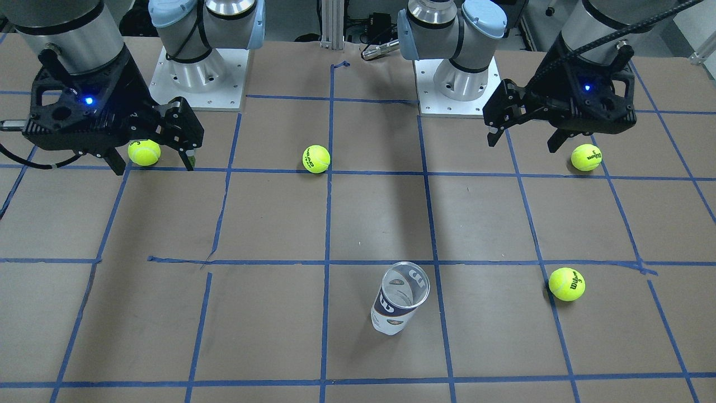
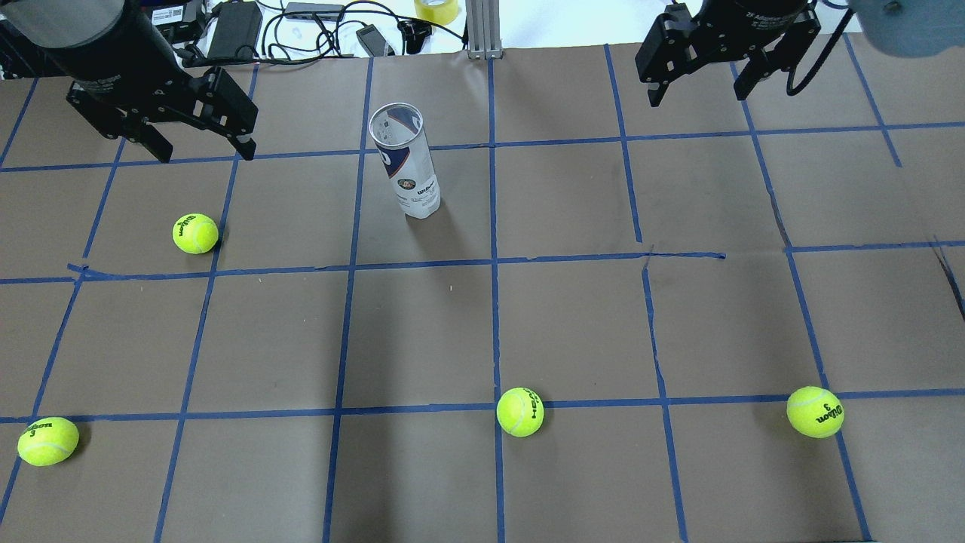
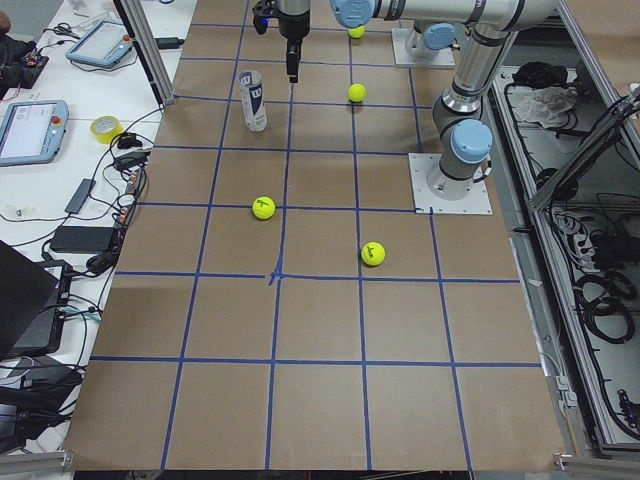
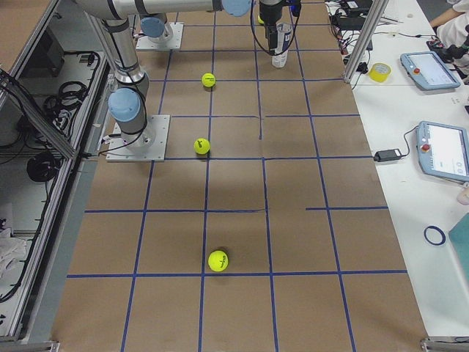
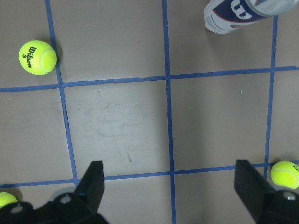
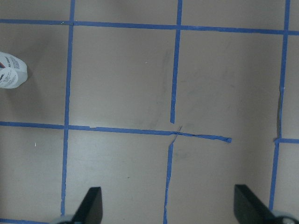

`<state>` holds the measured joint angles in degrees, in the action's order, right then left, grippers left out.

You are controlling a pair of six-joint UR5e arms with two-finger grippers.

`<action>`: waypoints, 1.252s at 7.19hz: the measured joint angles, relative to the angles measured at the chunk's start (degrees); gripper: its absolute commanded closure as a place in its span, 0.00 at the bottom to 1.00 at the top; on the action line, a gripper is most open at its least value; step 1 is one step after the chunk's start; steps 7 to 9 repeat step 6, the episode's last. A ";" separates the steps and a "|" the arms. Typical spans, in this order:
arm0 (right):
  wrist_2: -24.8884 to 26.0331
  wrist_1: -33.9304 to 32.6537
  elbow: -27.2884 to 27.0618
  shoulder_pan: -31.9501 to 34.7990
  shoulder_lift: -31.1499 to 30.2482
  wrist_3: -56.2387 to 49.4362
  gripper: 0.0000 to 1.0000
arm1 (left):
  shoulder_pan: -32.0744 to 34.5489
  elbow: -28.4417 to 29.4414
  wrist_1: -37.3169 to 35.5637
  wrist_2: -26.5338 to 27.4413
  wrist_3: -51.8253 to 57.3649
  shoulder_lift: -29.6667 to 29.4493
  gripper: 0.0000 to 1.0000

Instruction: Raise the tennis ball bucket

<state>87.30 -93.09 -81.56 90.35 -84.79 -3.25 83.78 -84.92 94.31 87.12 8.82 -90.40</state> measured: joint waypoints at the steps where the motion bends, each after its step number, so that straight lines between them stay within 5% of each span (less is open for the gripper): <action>1: 0.04 -0.05 -0.14 0.00 -0.03 -0.02 0.00 | -0.04 -0.52 -0.15 0.15 -0.17 0.11 0.00; 9: -0.04 0.01 -0.32 0.00 -0.03 -0.03 0.00 | 0.18 -2.32 -0.89 0.51 -0.85 0.31 0.00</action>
